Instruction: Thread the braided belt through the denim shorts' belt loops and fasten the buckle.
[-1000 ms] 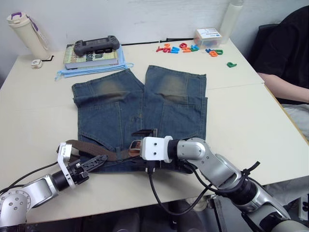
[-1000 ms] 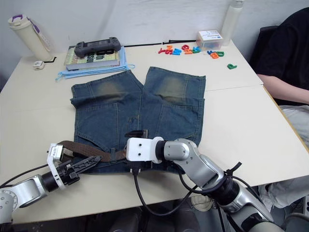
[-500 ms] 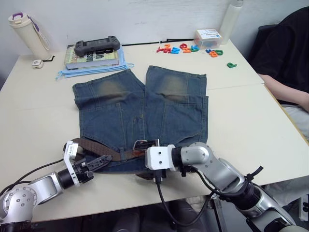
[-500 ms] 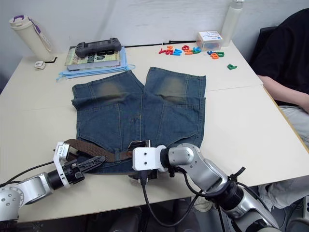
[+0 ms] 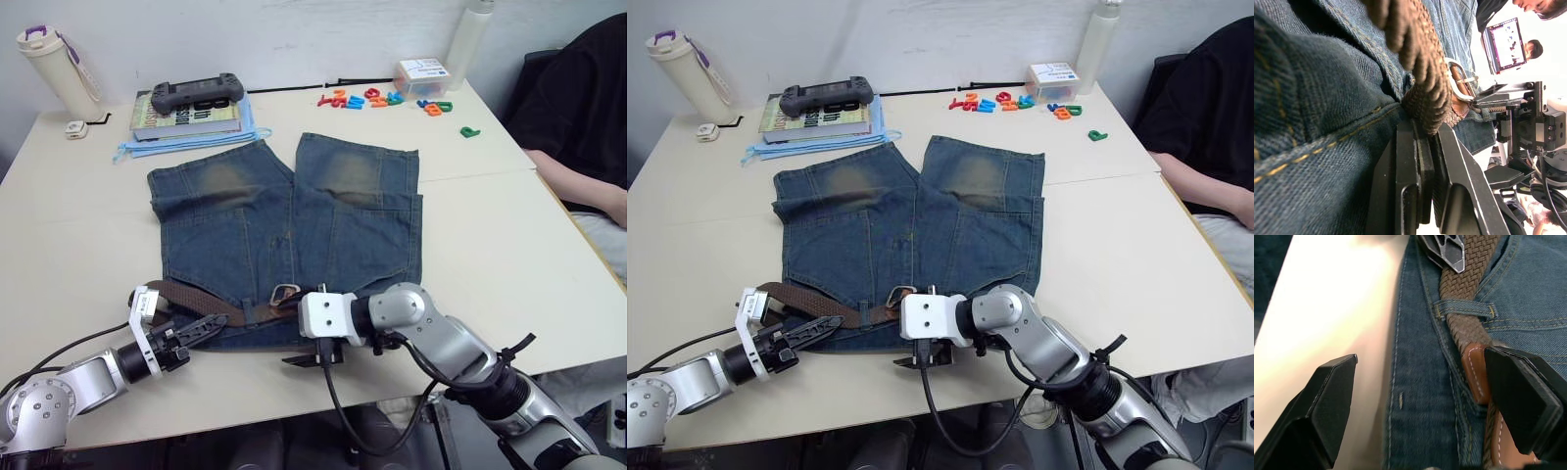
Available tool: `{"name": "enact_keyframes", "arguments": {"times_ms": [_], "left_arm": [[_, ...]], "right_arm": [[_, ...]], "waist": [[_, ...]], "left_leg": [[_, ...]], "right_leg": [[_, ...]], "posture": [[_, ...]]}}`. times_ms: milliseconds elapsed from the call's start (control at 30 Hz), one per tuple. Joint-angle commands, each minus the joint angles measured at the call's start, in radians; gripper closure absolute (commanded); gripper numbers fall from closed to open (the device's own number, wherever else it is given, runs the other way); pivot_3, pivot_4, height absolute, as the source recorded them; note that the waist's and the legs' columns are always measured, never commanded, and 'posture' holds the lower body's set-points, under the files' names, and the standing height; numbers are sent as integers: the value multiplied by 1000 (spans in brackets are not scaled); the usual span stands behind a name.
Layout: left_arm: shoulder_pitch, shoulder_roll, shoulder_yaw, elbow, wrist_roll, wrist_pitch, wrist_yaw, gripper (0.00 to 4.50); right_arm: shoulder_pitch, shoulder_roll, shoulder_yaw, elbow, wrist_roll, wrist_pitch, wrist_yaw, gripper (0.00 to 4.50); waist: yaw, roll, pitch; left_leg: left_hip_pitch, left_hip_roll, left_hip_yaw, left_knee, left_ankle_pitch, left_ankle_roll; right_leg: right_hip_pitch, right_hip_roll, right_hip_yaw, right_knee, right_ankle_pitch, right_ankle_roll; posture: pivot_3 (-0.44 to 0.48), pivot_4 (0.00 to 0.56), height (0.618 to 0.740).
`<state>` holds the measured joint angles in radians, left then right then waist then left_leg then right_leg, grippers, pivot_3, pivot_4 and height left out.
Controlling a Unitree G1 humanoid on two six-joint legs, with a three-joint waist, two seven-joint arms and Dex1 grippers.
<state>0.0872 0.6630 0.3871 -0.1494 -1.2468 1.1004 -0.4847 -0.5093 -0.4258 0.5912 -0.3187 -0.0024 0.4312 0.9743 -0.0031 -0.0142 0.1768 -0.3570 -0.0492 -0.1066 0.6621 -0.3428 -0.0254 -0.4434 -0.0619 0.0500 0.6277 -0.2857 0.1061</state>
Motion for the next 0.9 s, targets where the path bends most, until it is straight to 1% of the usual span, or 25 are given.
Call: {"name": "enact_keyframes", "arguments": {"times_ms": [33,200,333,433,567,767,900], "left_arm": [[1,-7,5,-16,3,7,-11,4500],[4,-5,3,-20,6,4,-23,4500],[3,-3,4,-19,11,-3,-44,4500],[4,0,-8,-17,37,-17,-72,4500],[-32,-12,-25,-16,50,-20,-77,4500],[-75,-28,-15,-3,44,-4,-57,4500],[-72,-22,-13,-5,44,8,-71,4500]], "right_arm": [[-23,21,0,-10,-13,21,-20,39],[-30,20,8,0,-35,34,-24,39],[-37,42,-8,-13,-12,43,-26,39],[-36,42,-13,-18,-8,50,-24,39],[-18,56,-63,-53,49,85,-30,39],[26,-25,-111,-98,60,111,-25,39],[31,-40,-117,-108,60,116,-35,39]], "waist": [[0,0,0],[0,0,0],[0,0,0],[-1,0,0],[1,0,0],[2,0,0],[-2,0,0]], "left_leg": [[0,0,0,0,0,0],[0,0,0,0,0,0],[0,0,0,0,0,0],[0,0,0,0,0,0],[0,0,0,0,0,0],[0,-1,-1,0,0,0],[-1,0,-1,0,0,0]], "right_leg": [[0,0,0,0,0,0],[0,0,0,0,0,0],[0,0,0,0,0,0],[0,0,0,0,0,0],[0,0,0,0,0,0],[0,-1,-1,0,0,0],[0,0,-1,0,0,0]], "posture": [[0,150,714],[0,150,714],[0,150,714],[0,150,714],[0,150,714],[0,150,714],[0,150,714]]}}
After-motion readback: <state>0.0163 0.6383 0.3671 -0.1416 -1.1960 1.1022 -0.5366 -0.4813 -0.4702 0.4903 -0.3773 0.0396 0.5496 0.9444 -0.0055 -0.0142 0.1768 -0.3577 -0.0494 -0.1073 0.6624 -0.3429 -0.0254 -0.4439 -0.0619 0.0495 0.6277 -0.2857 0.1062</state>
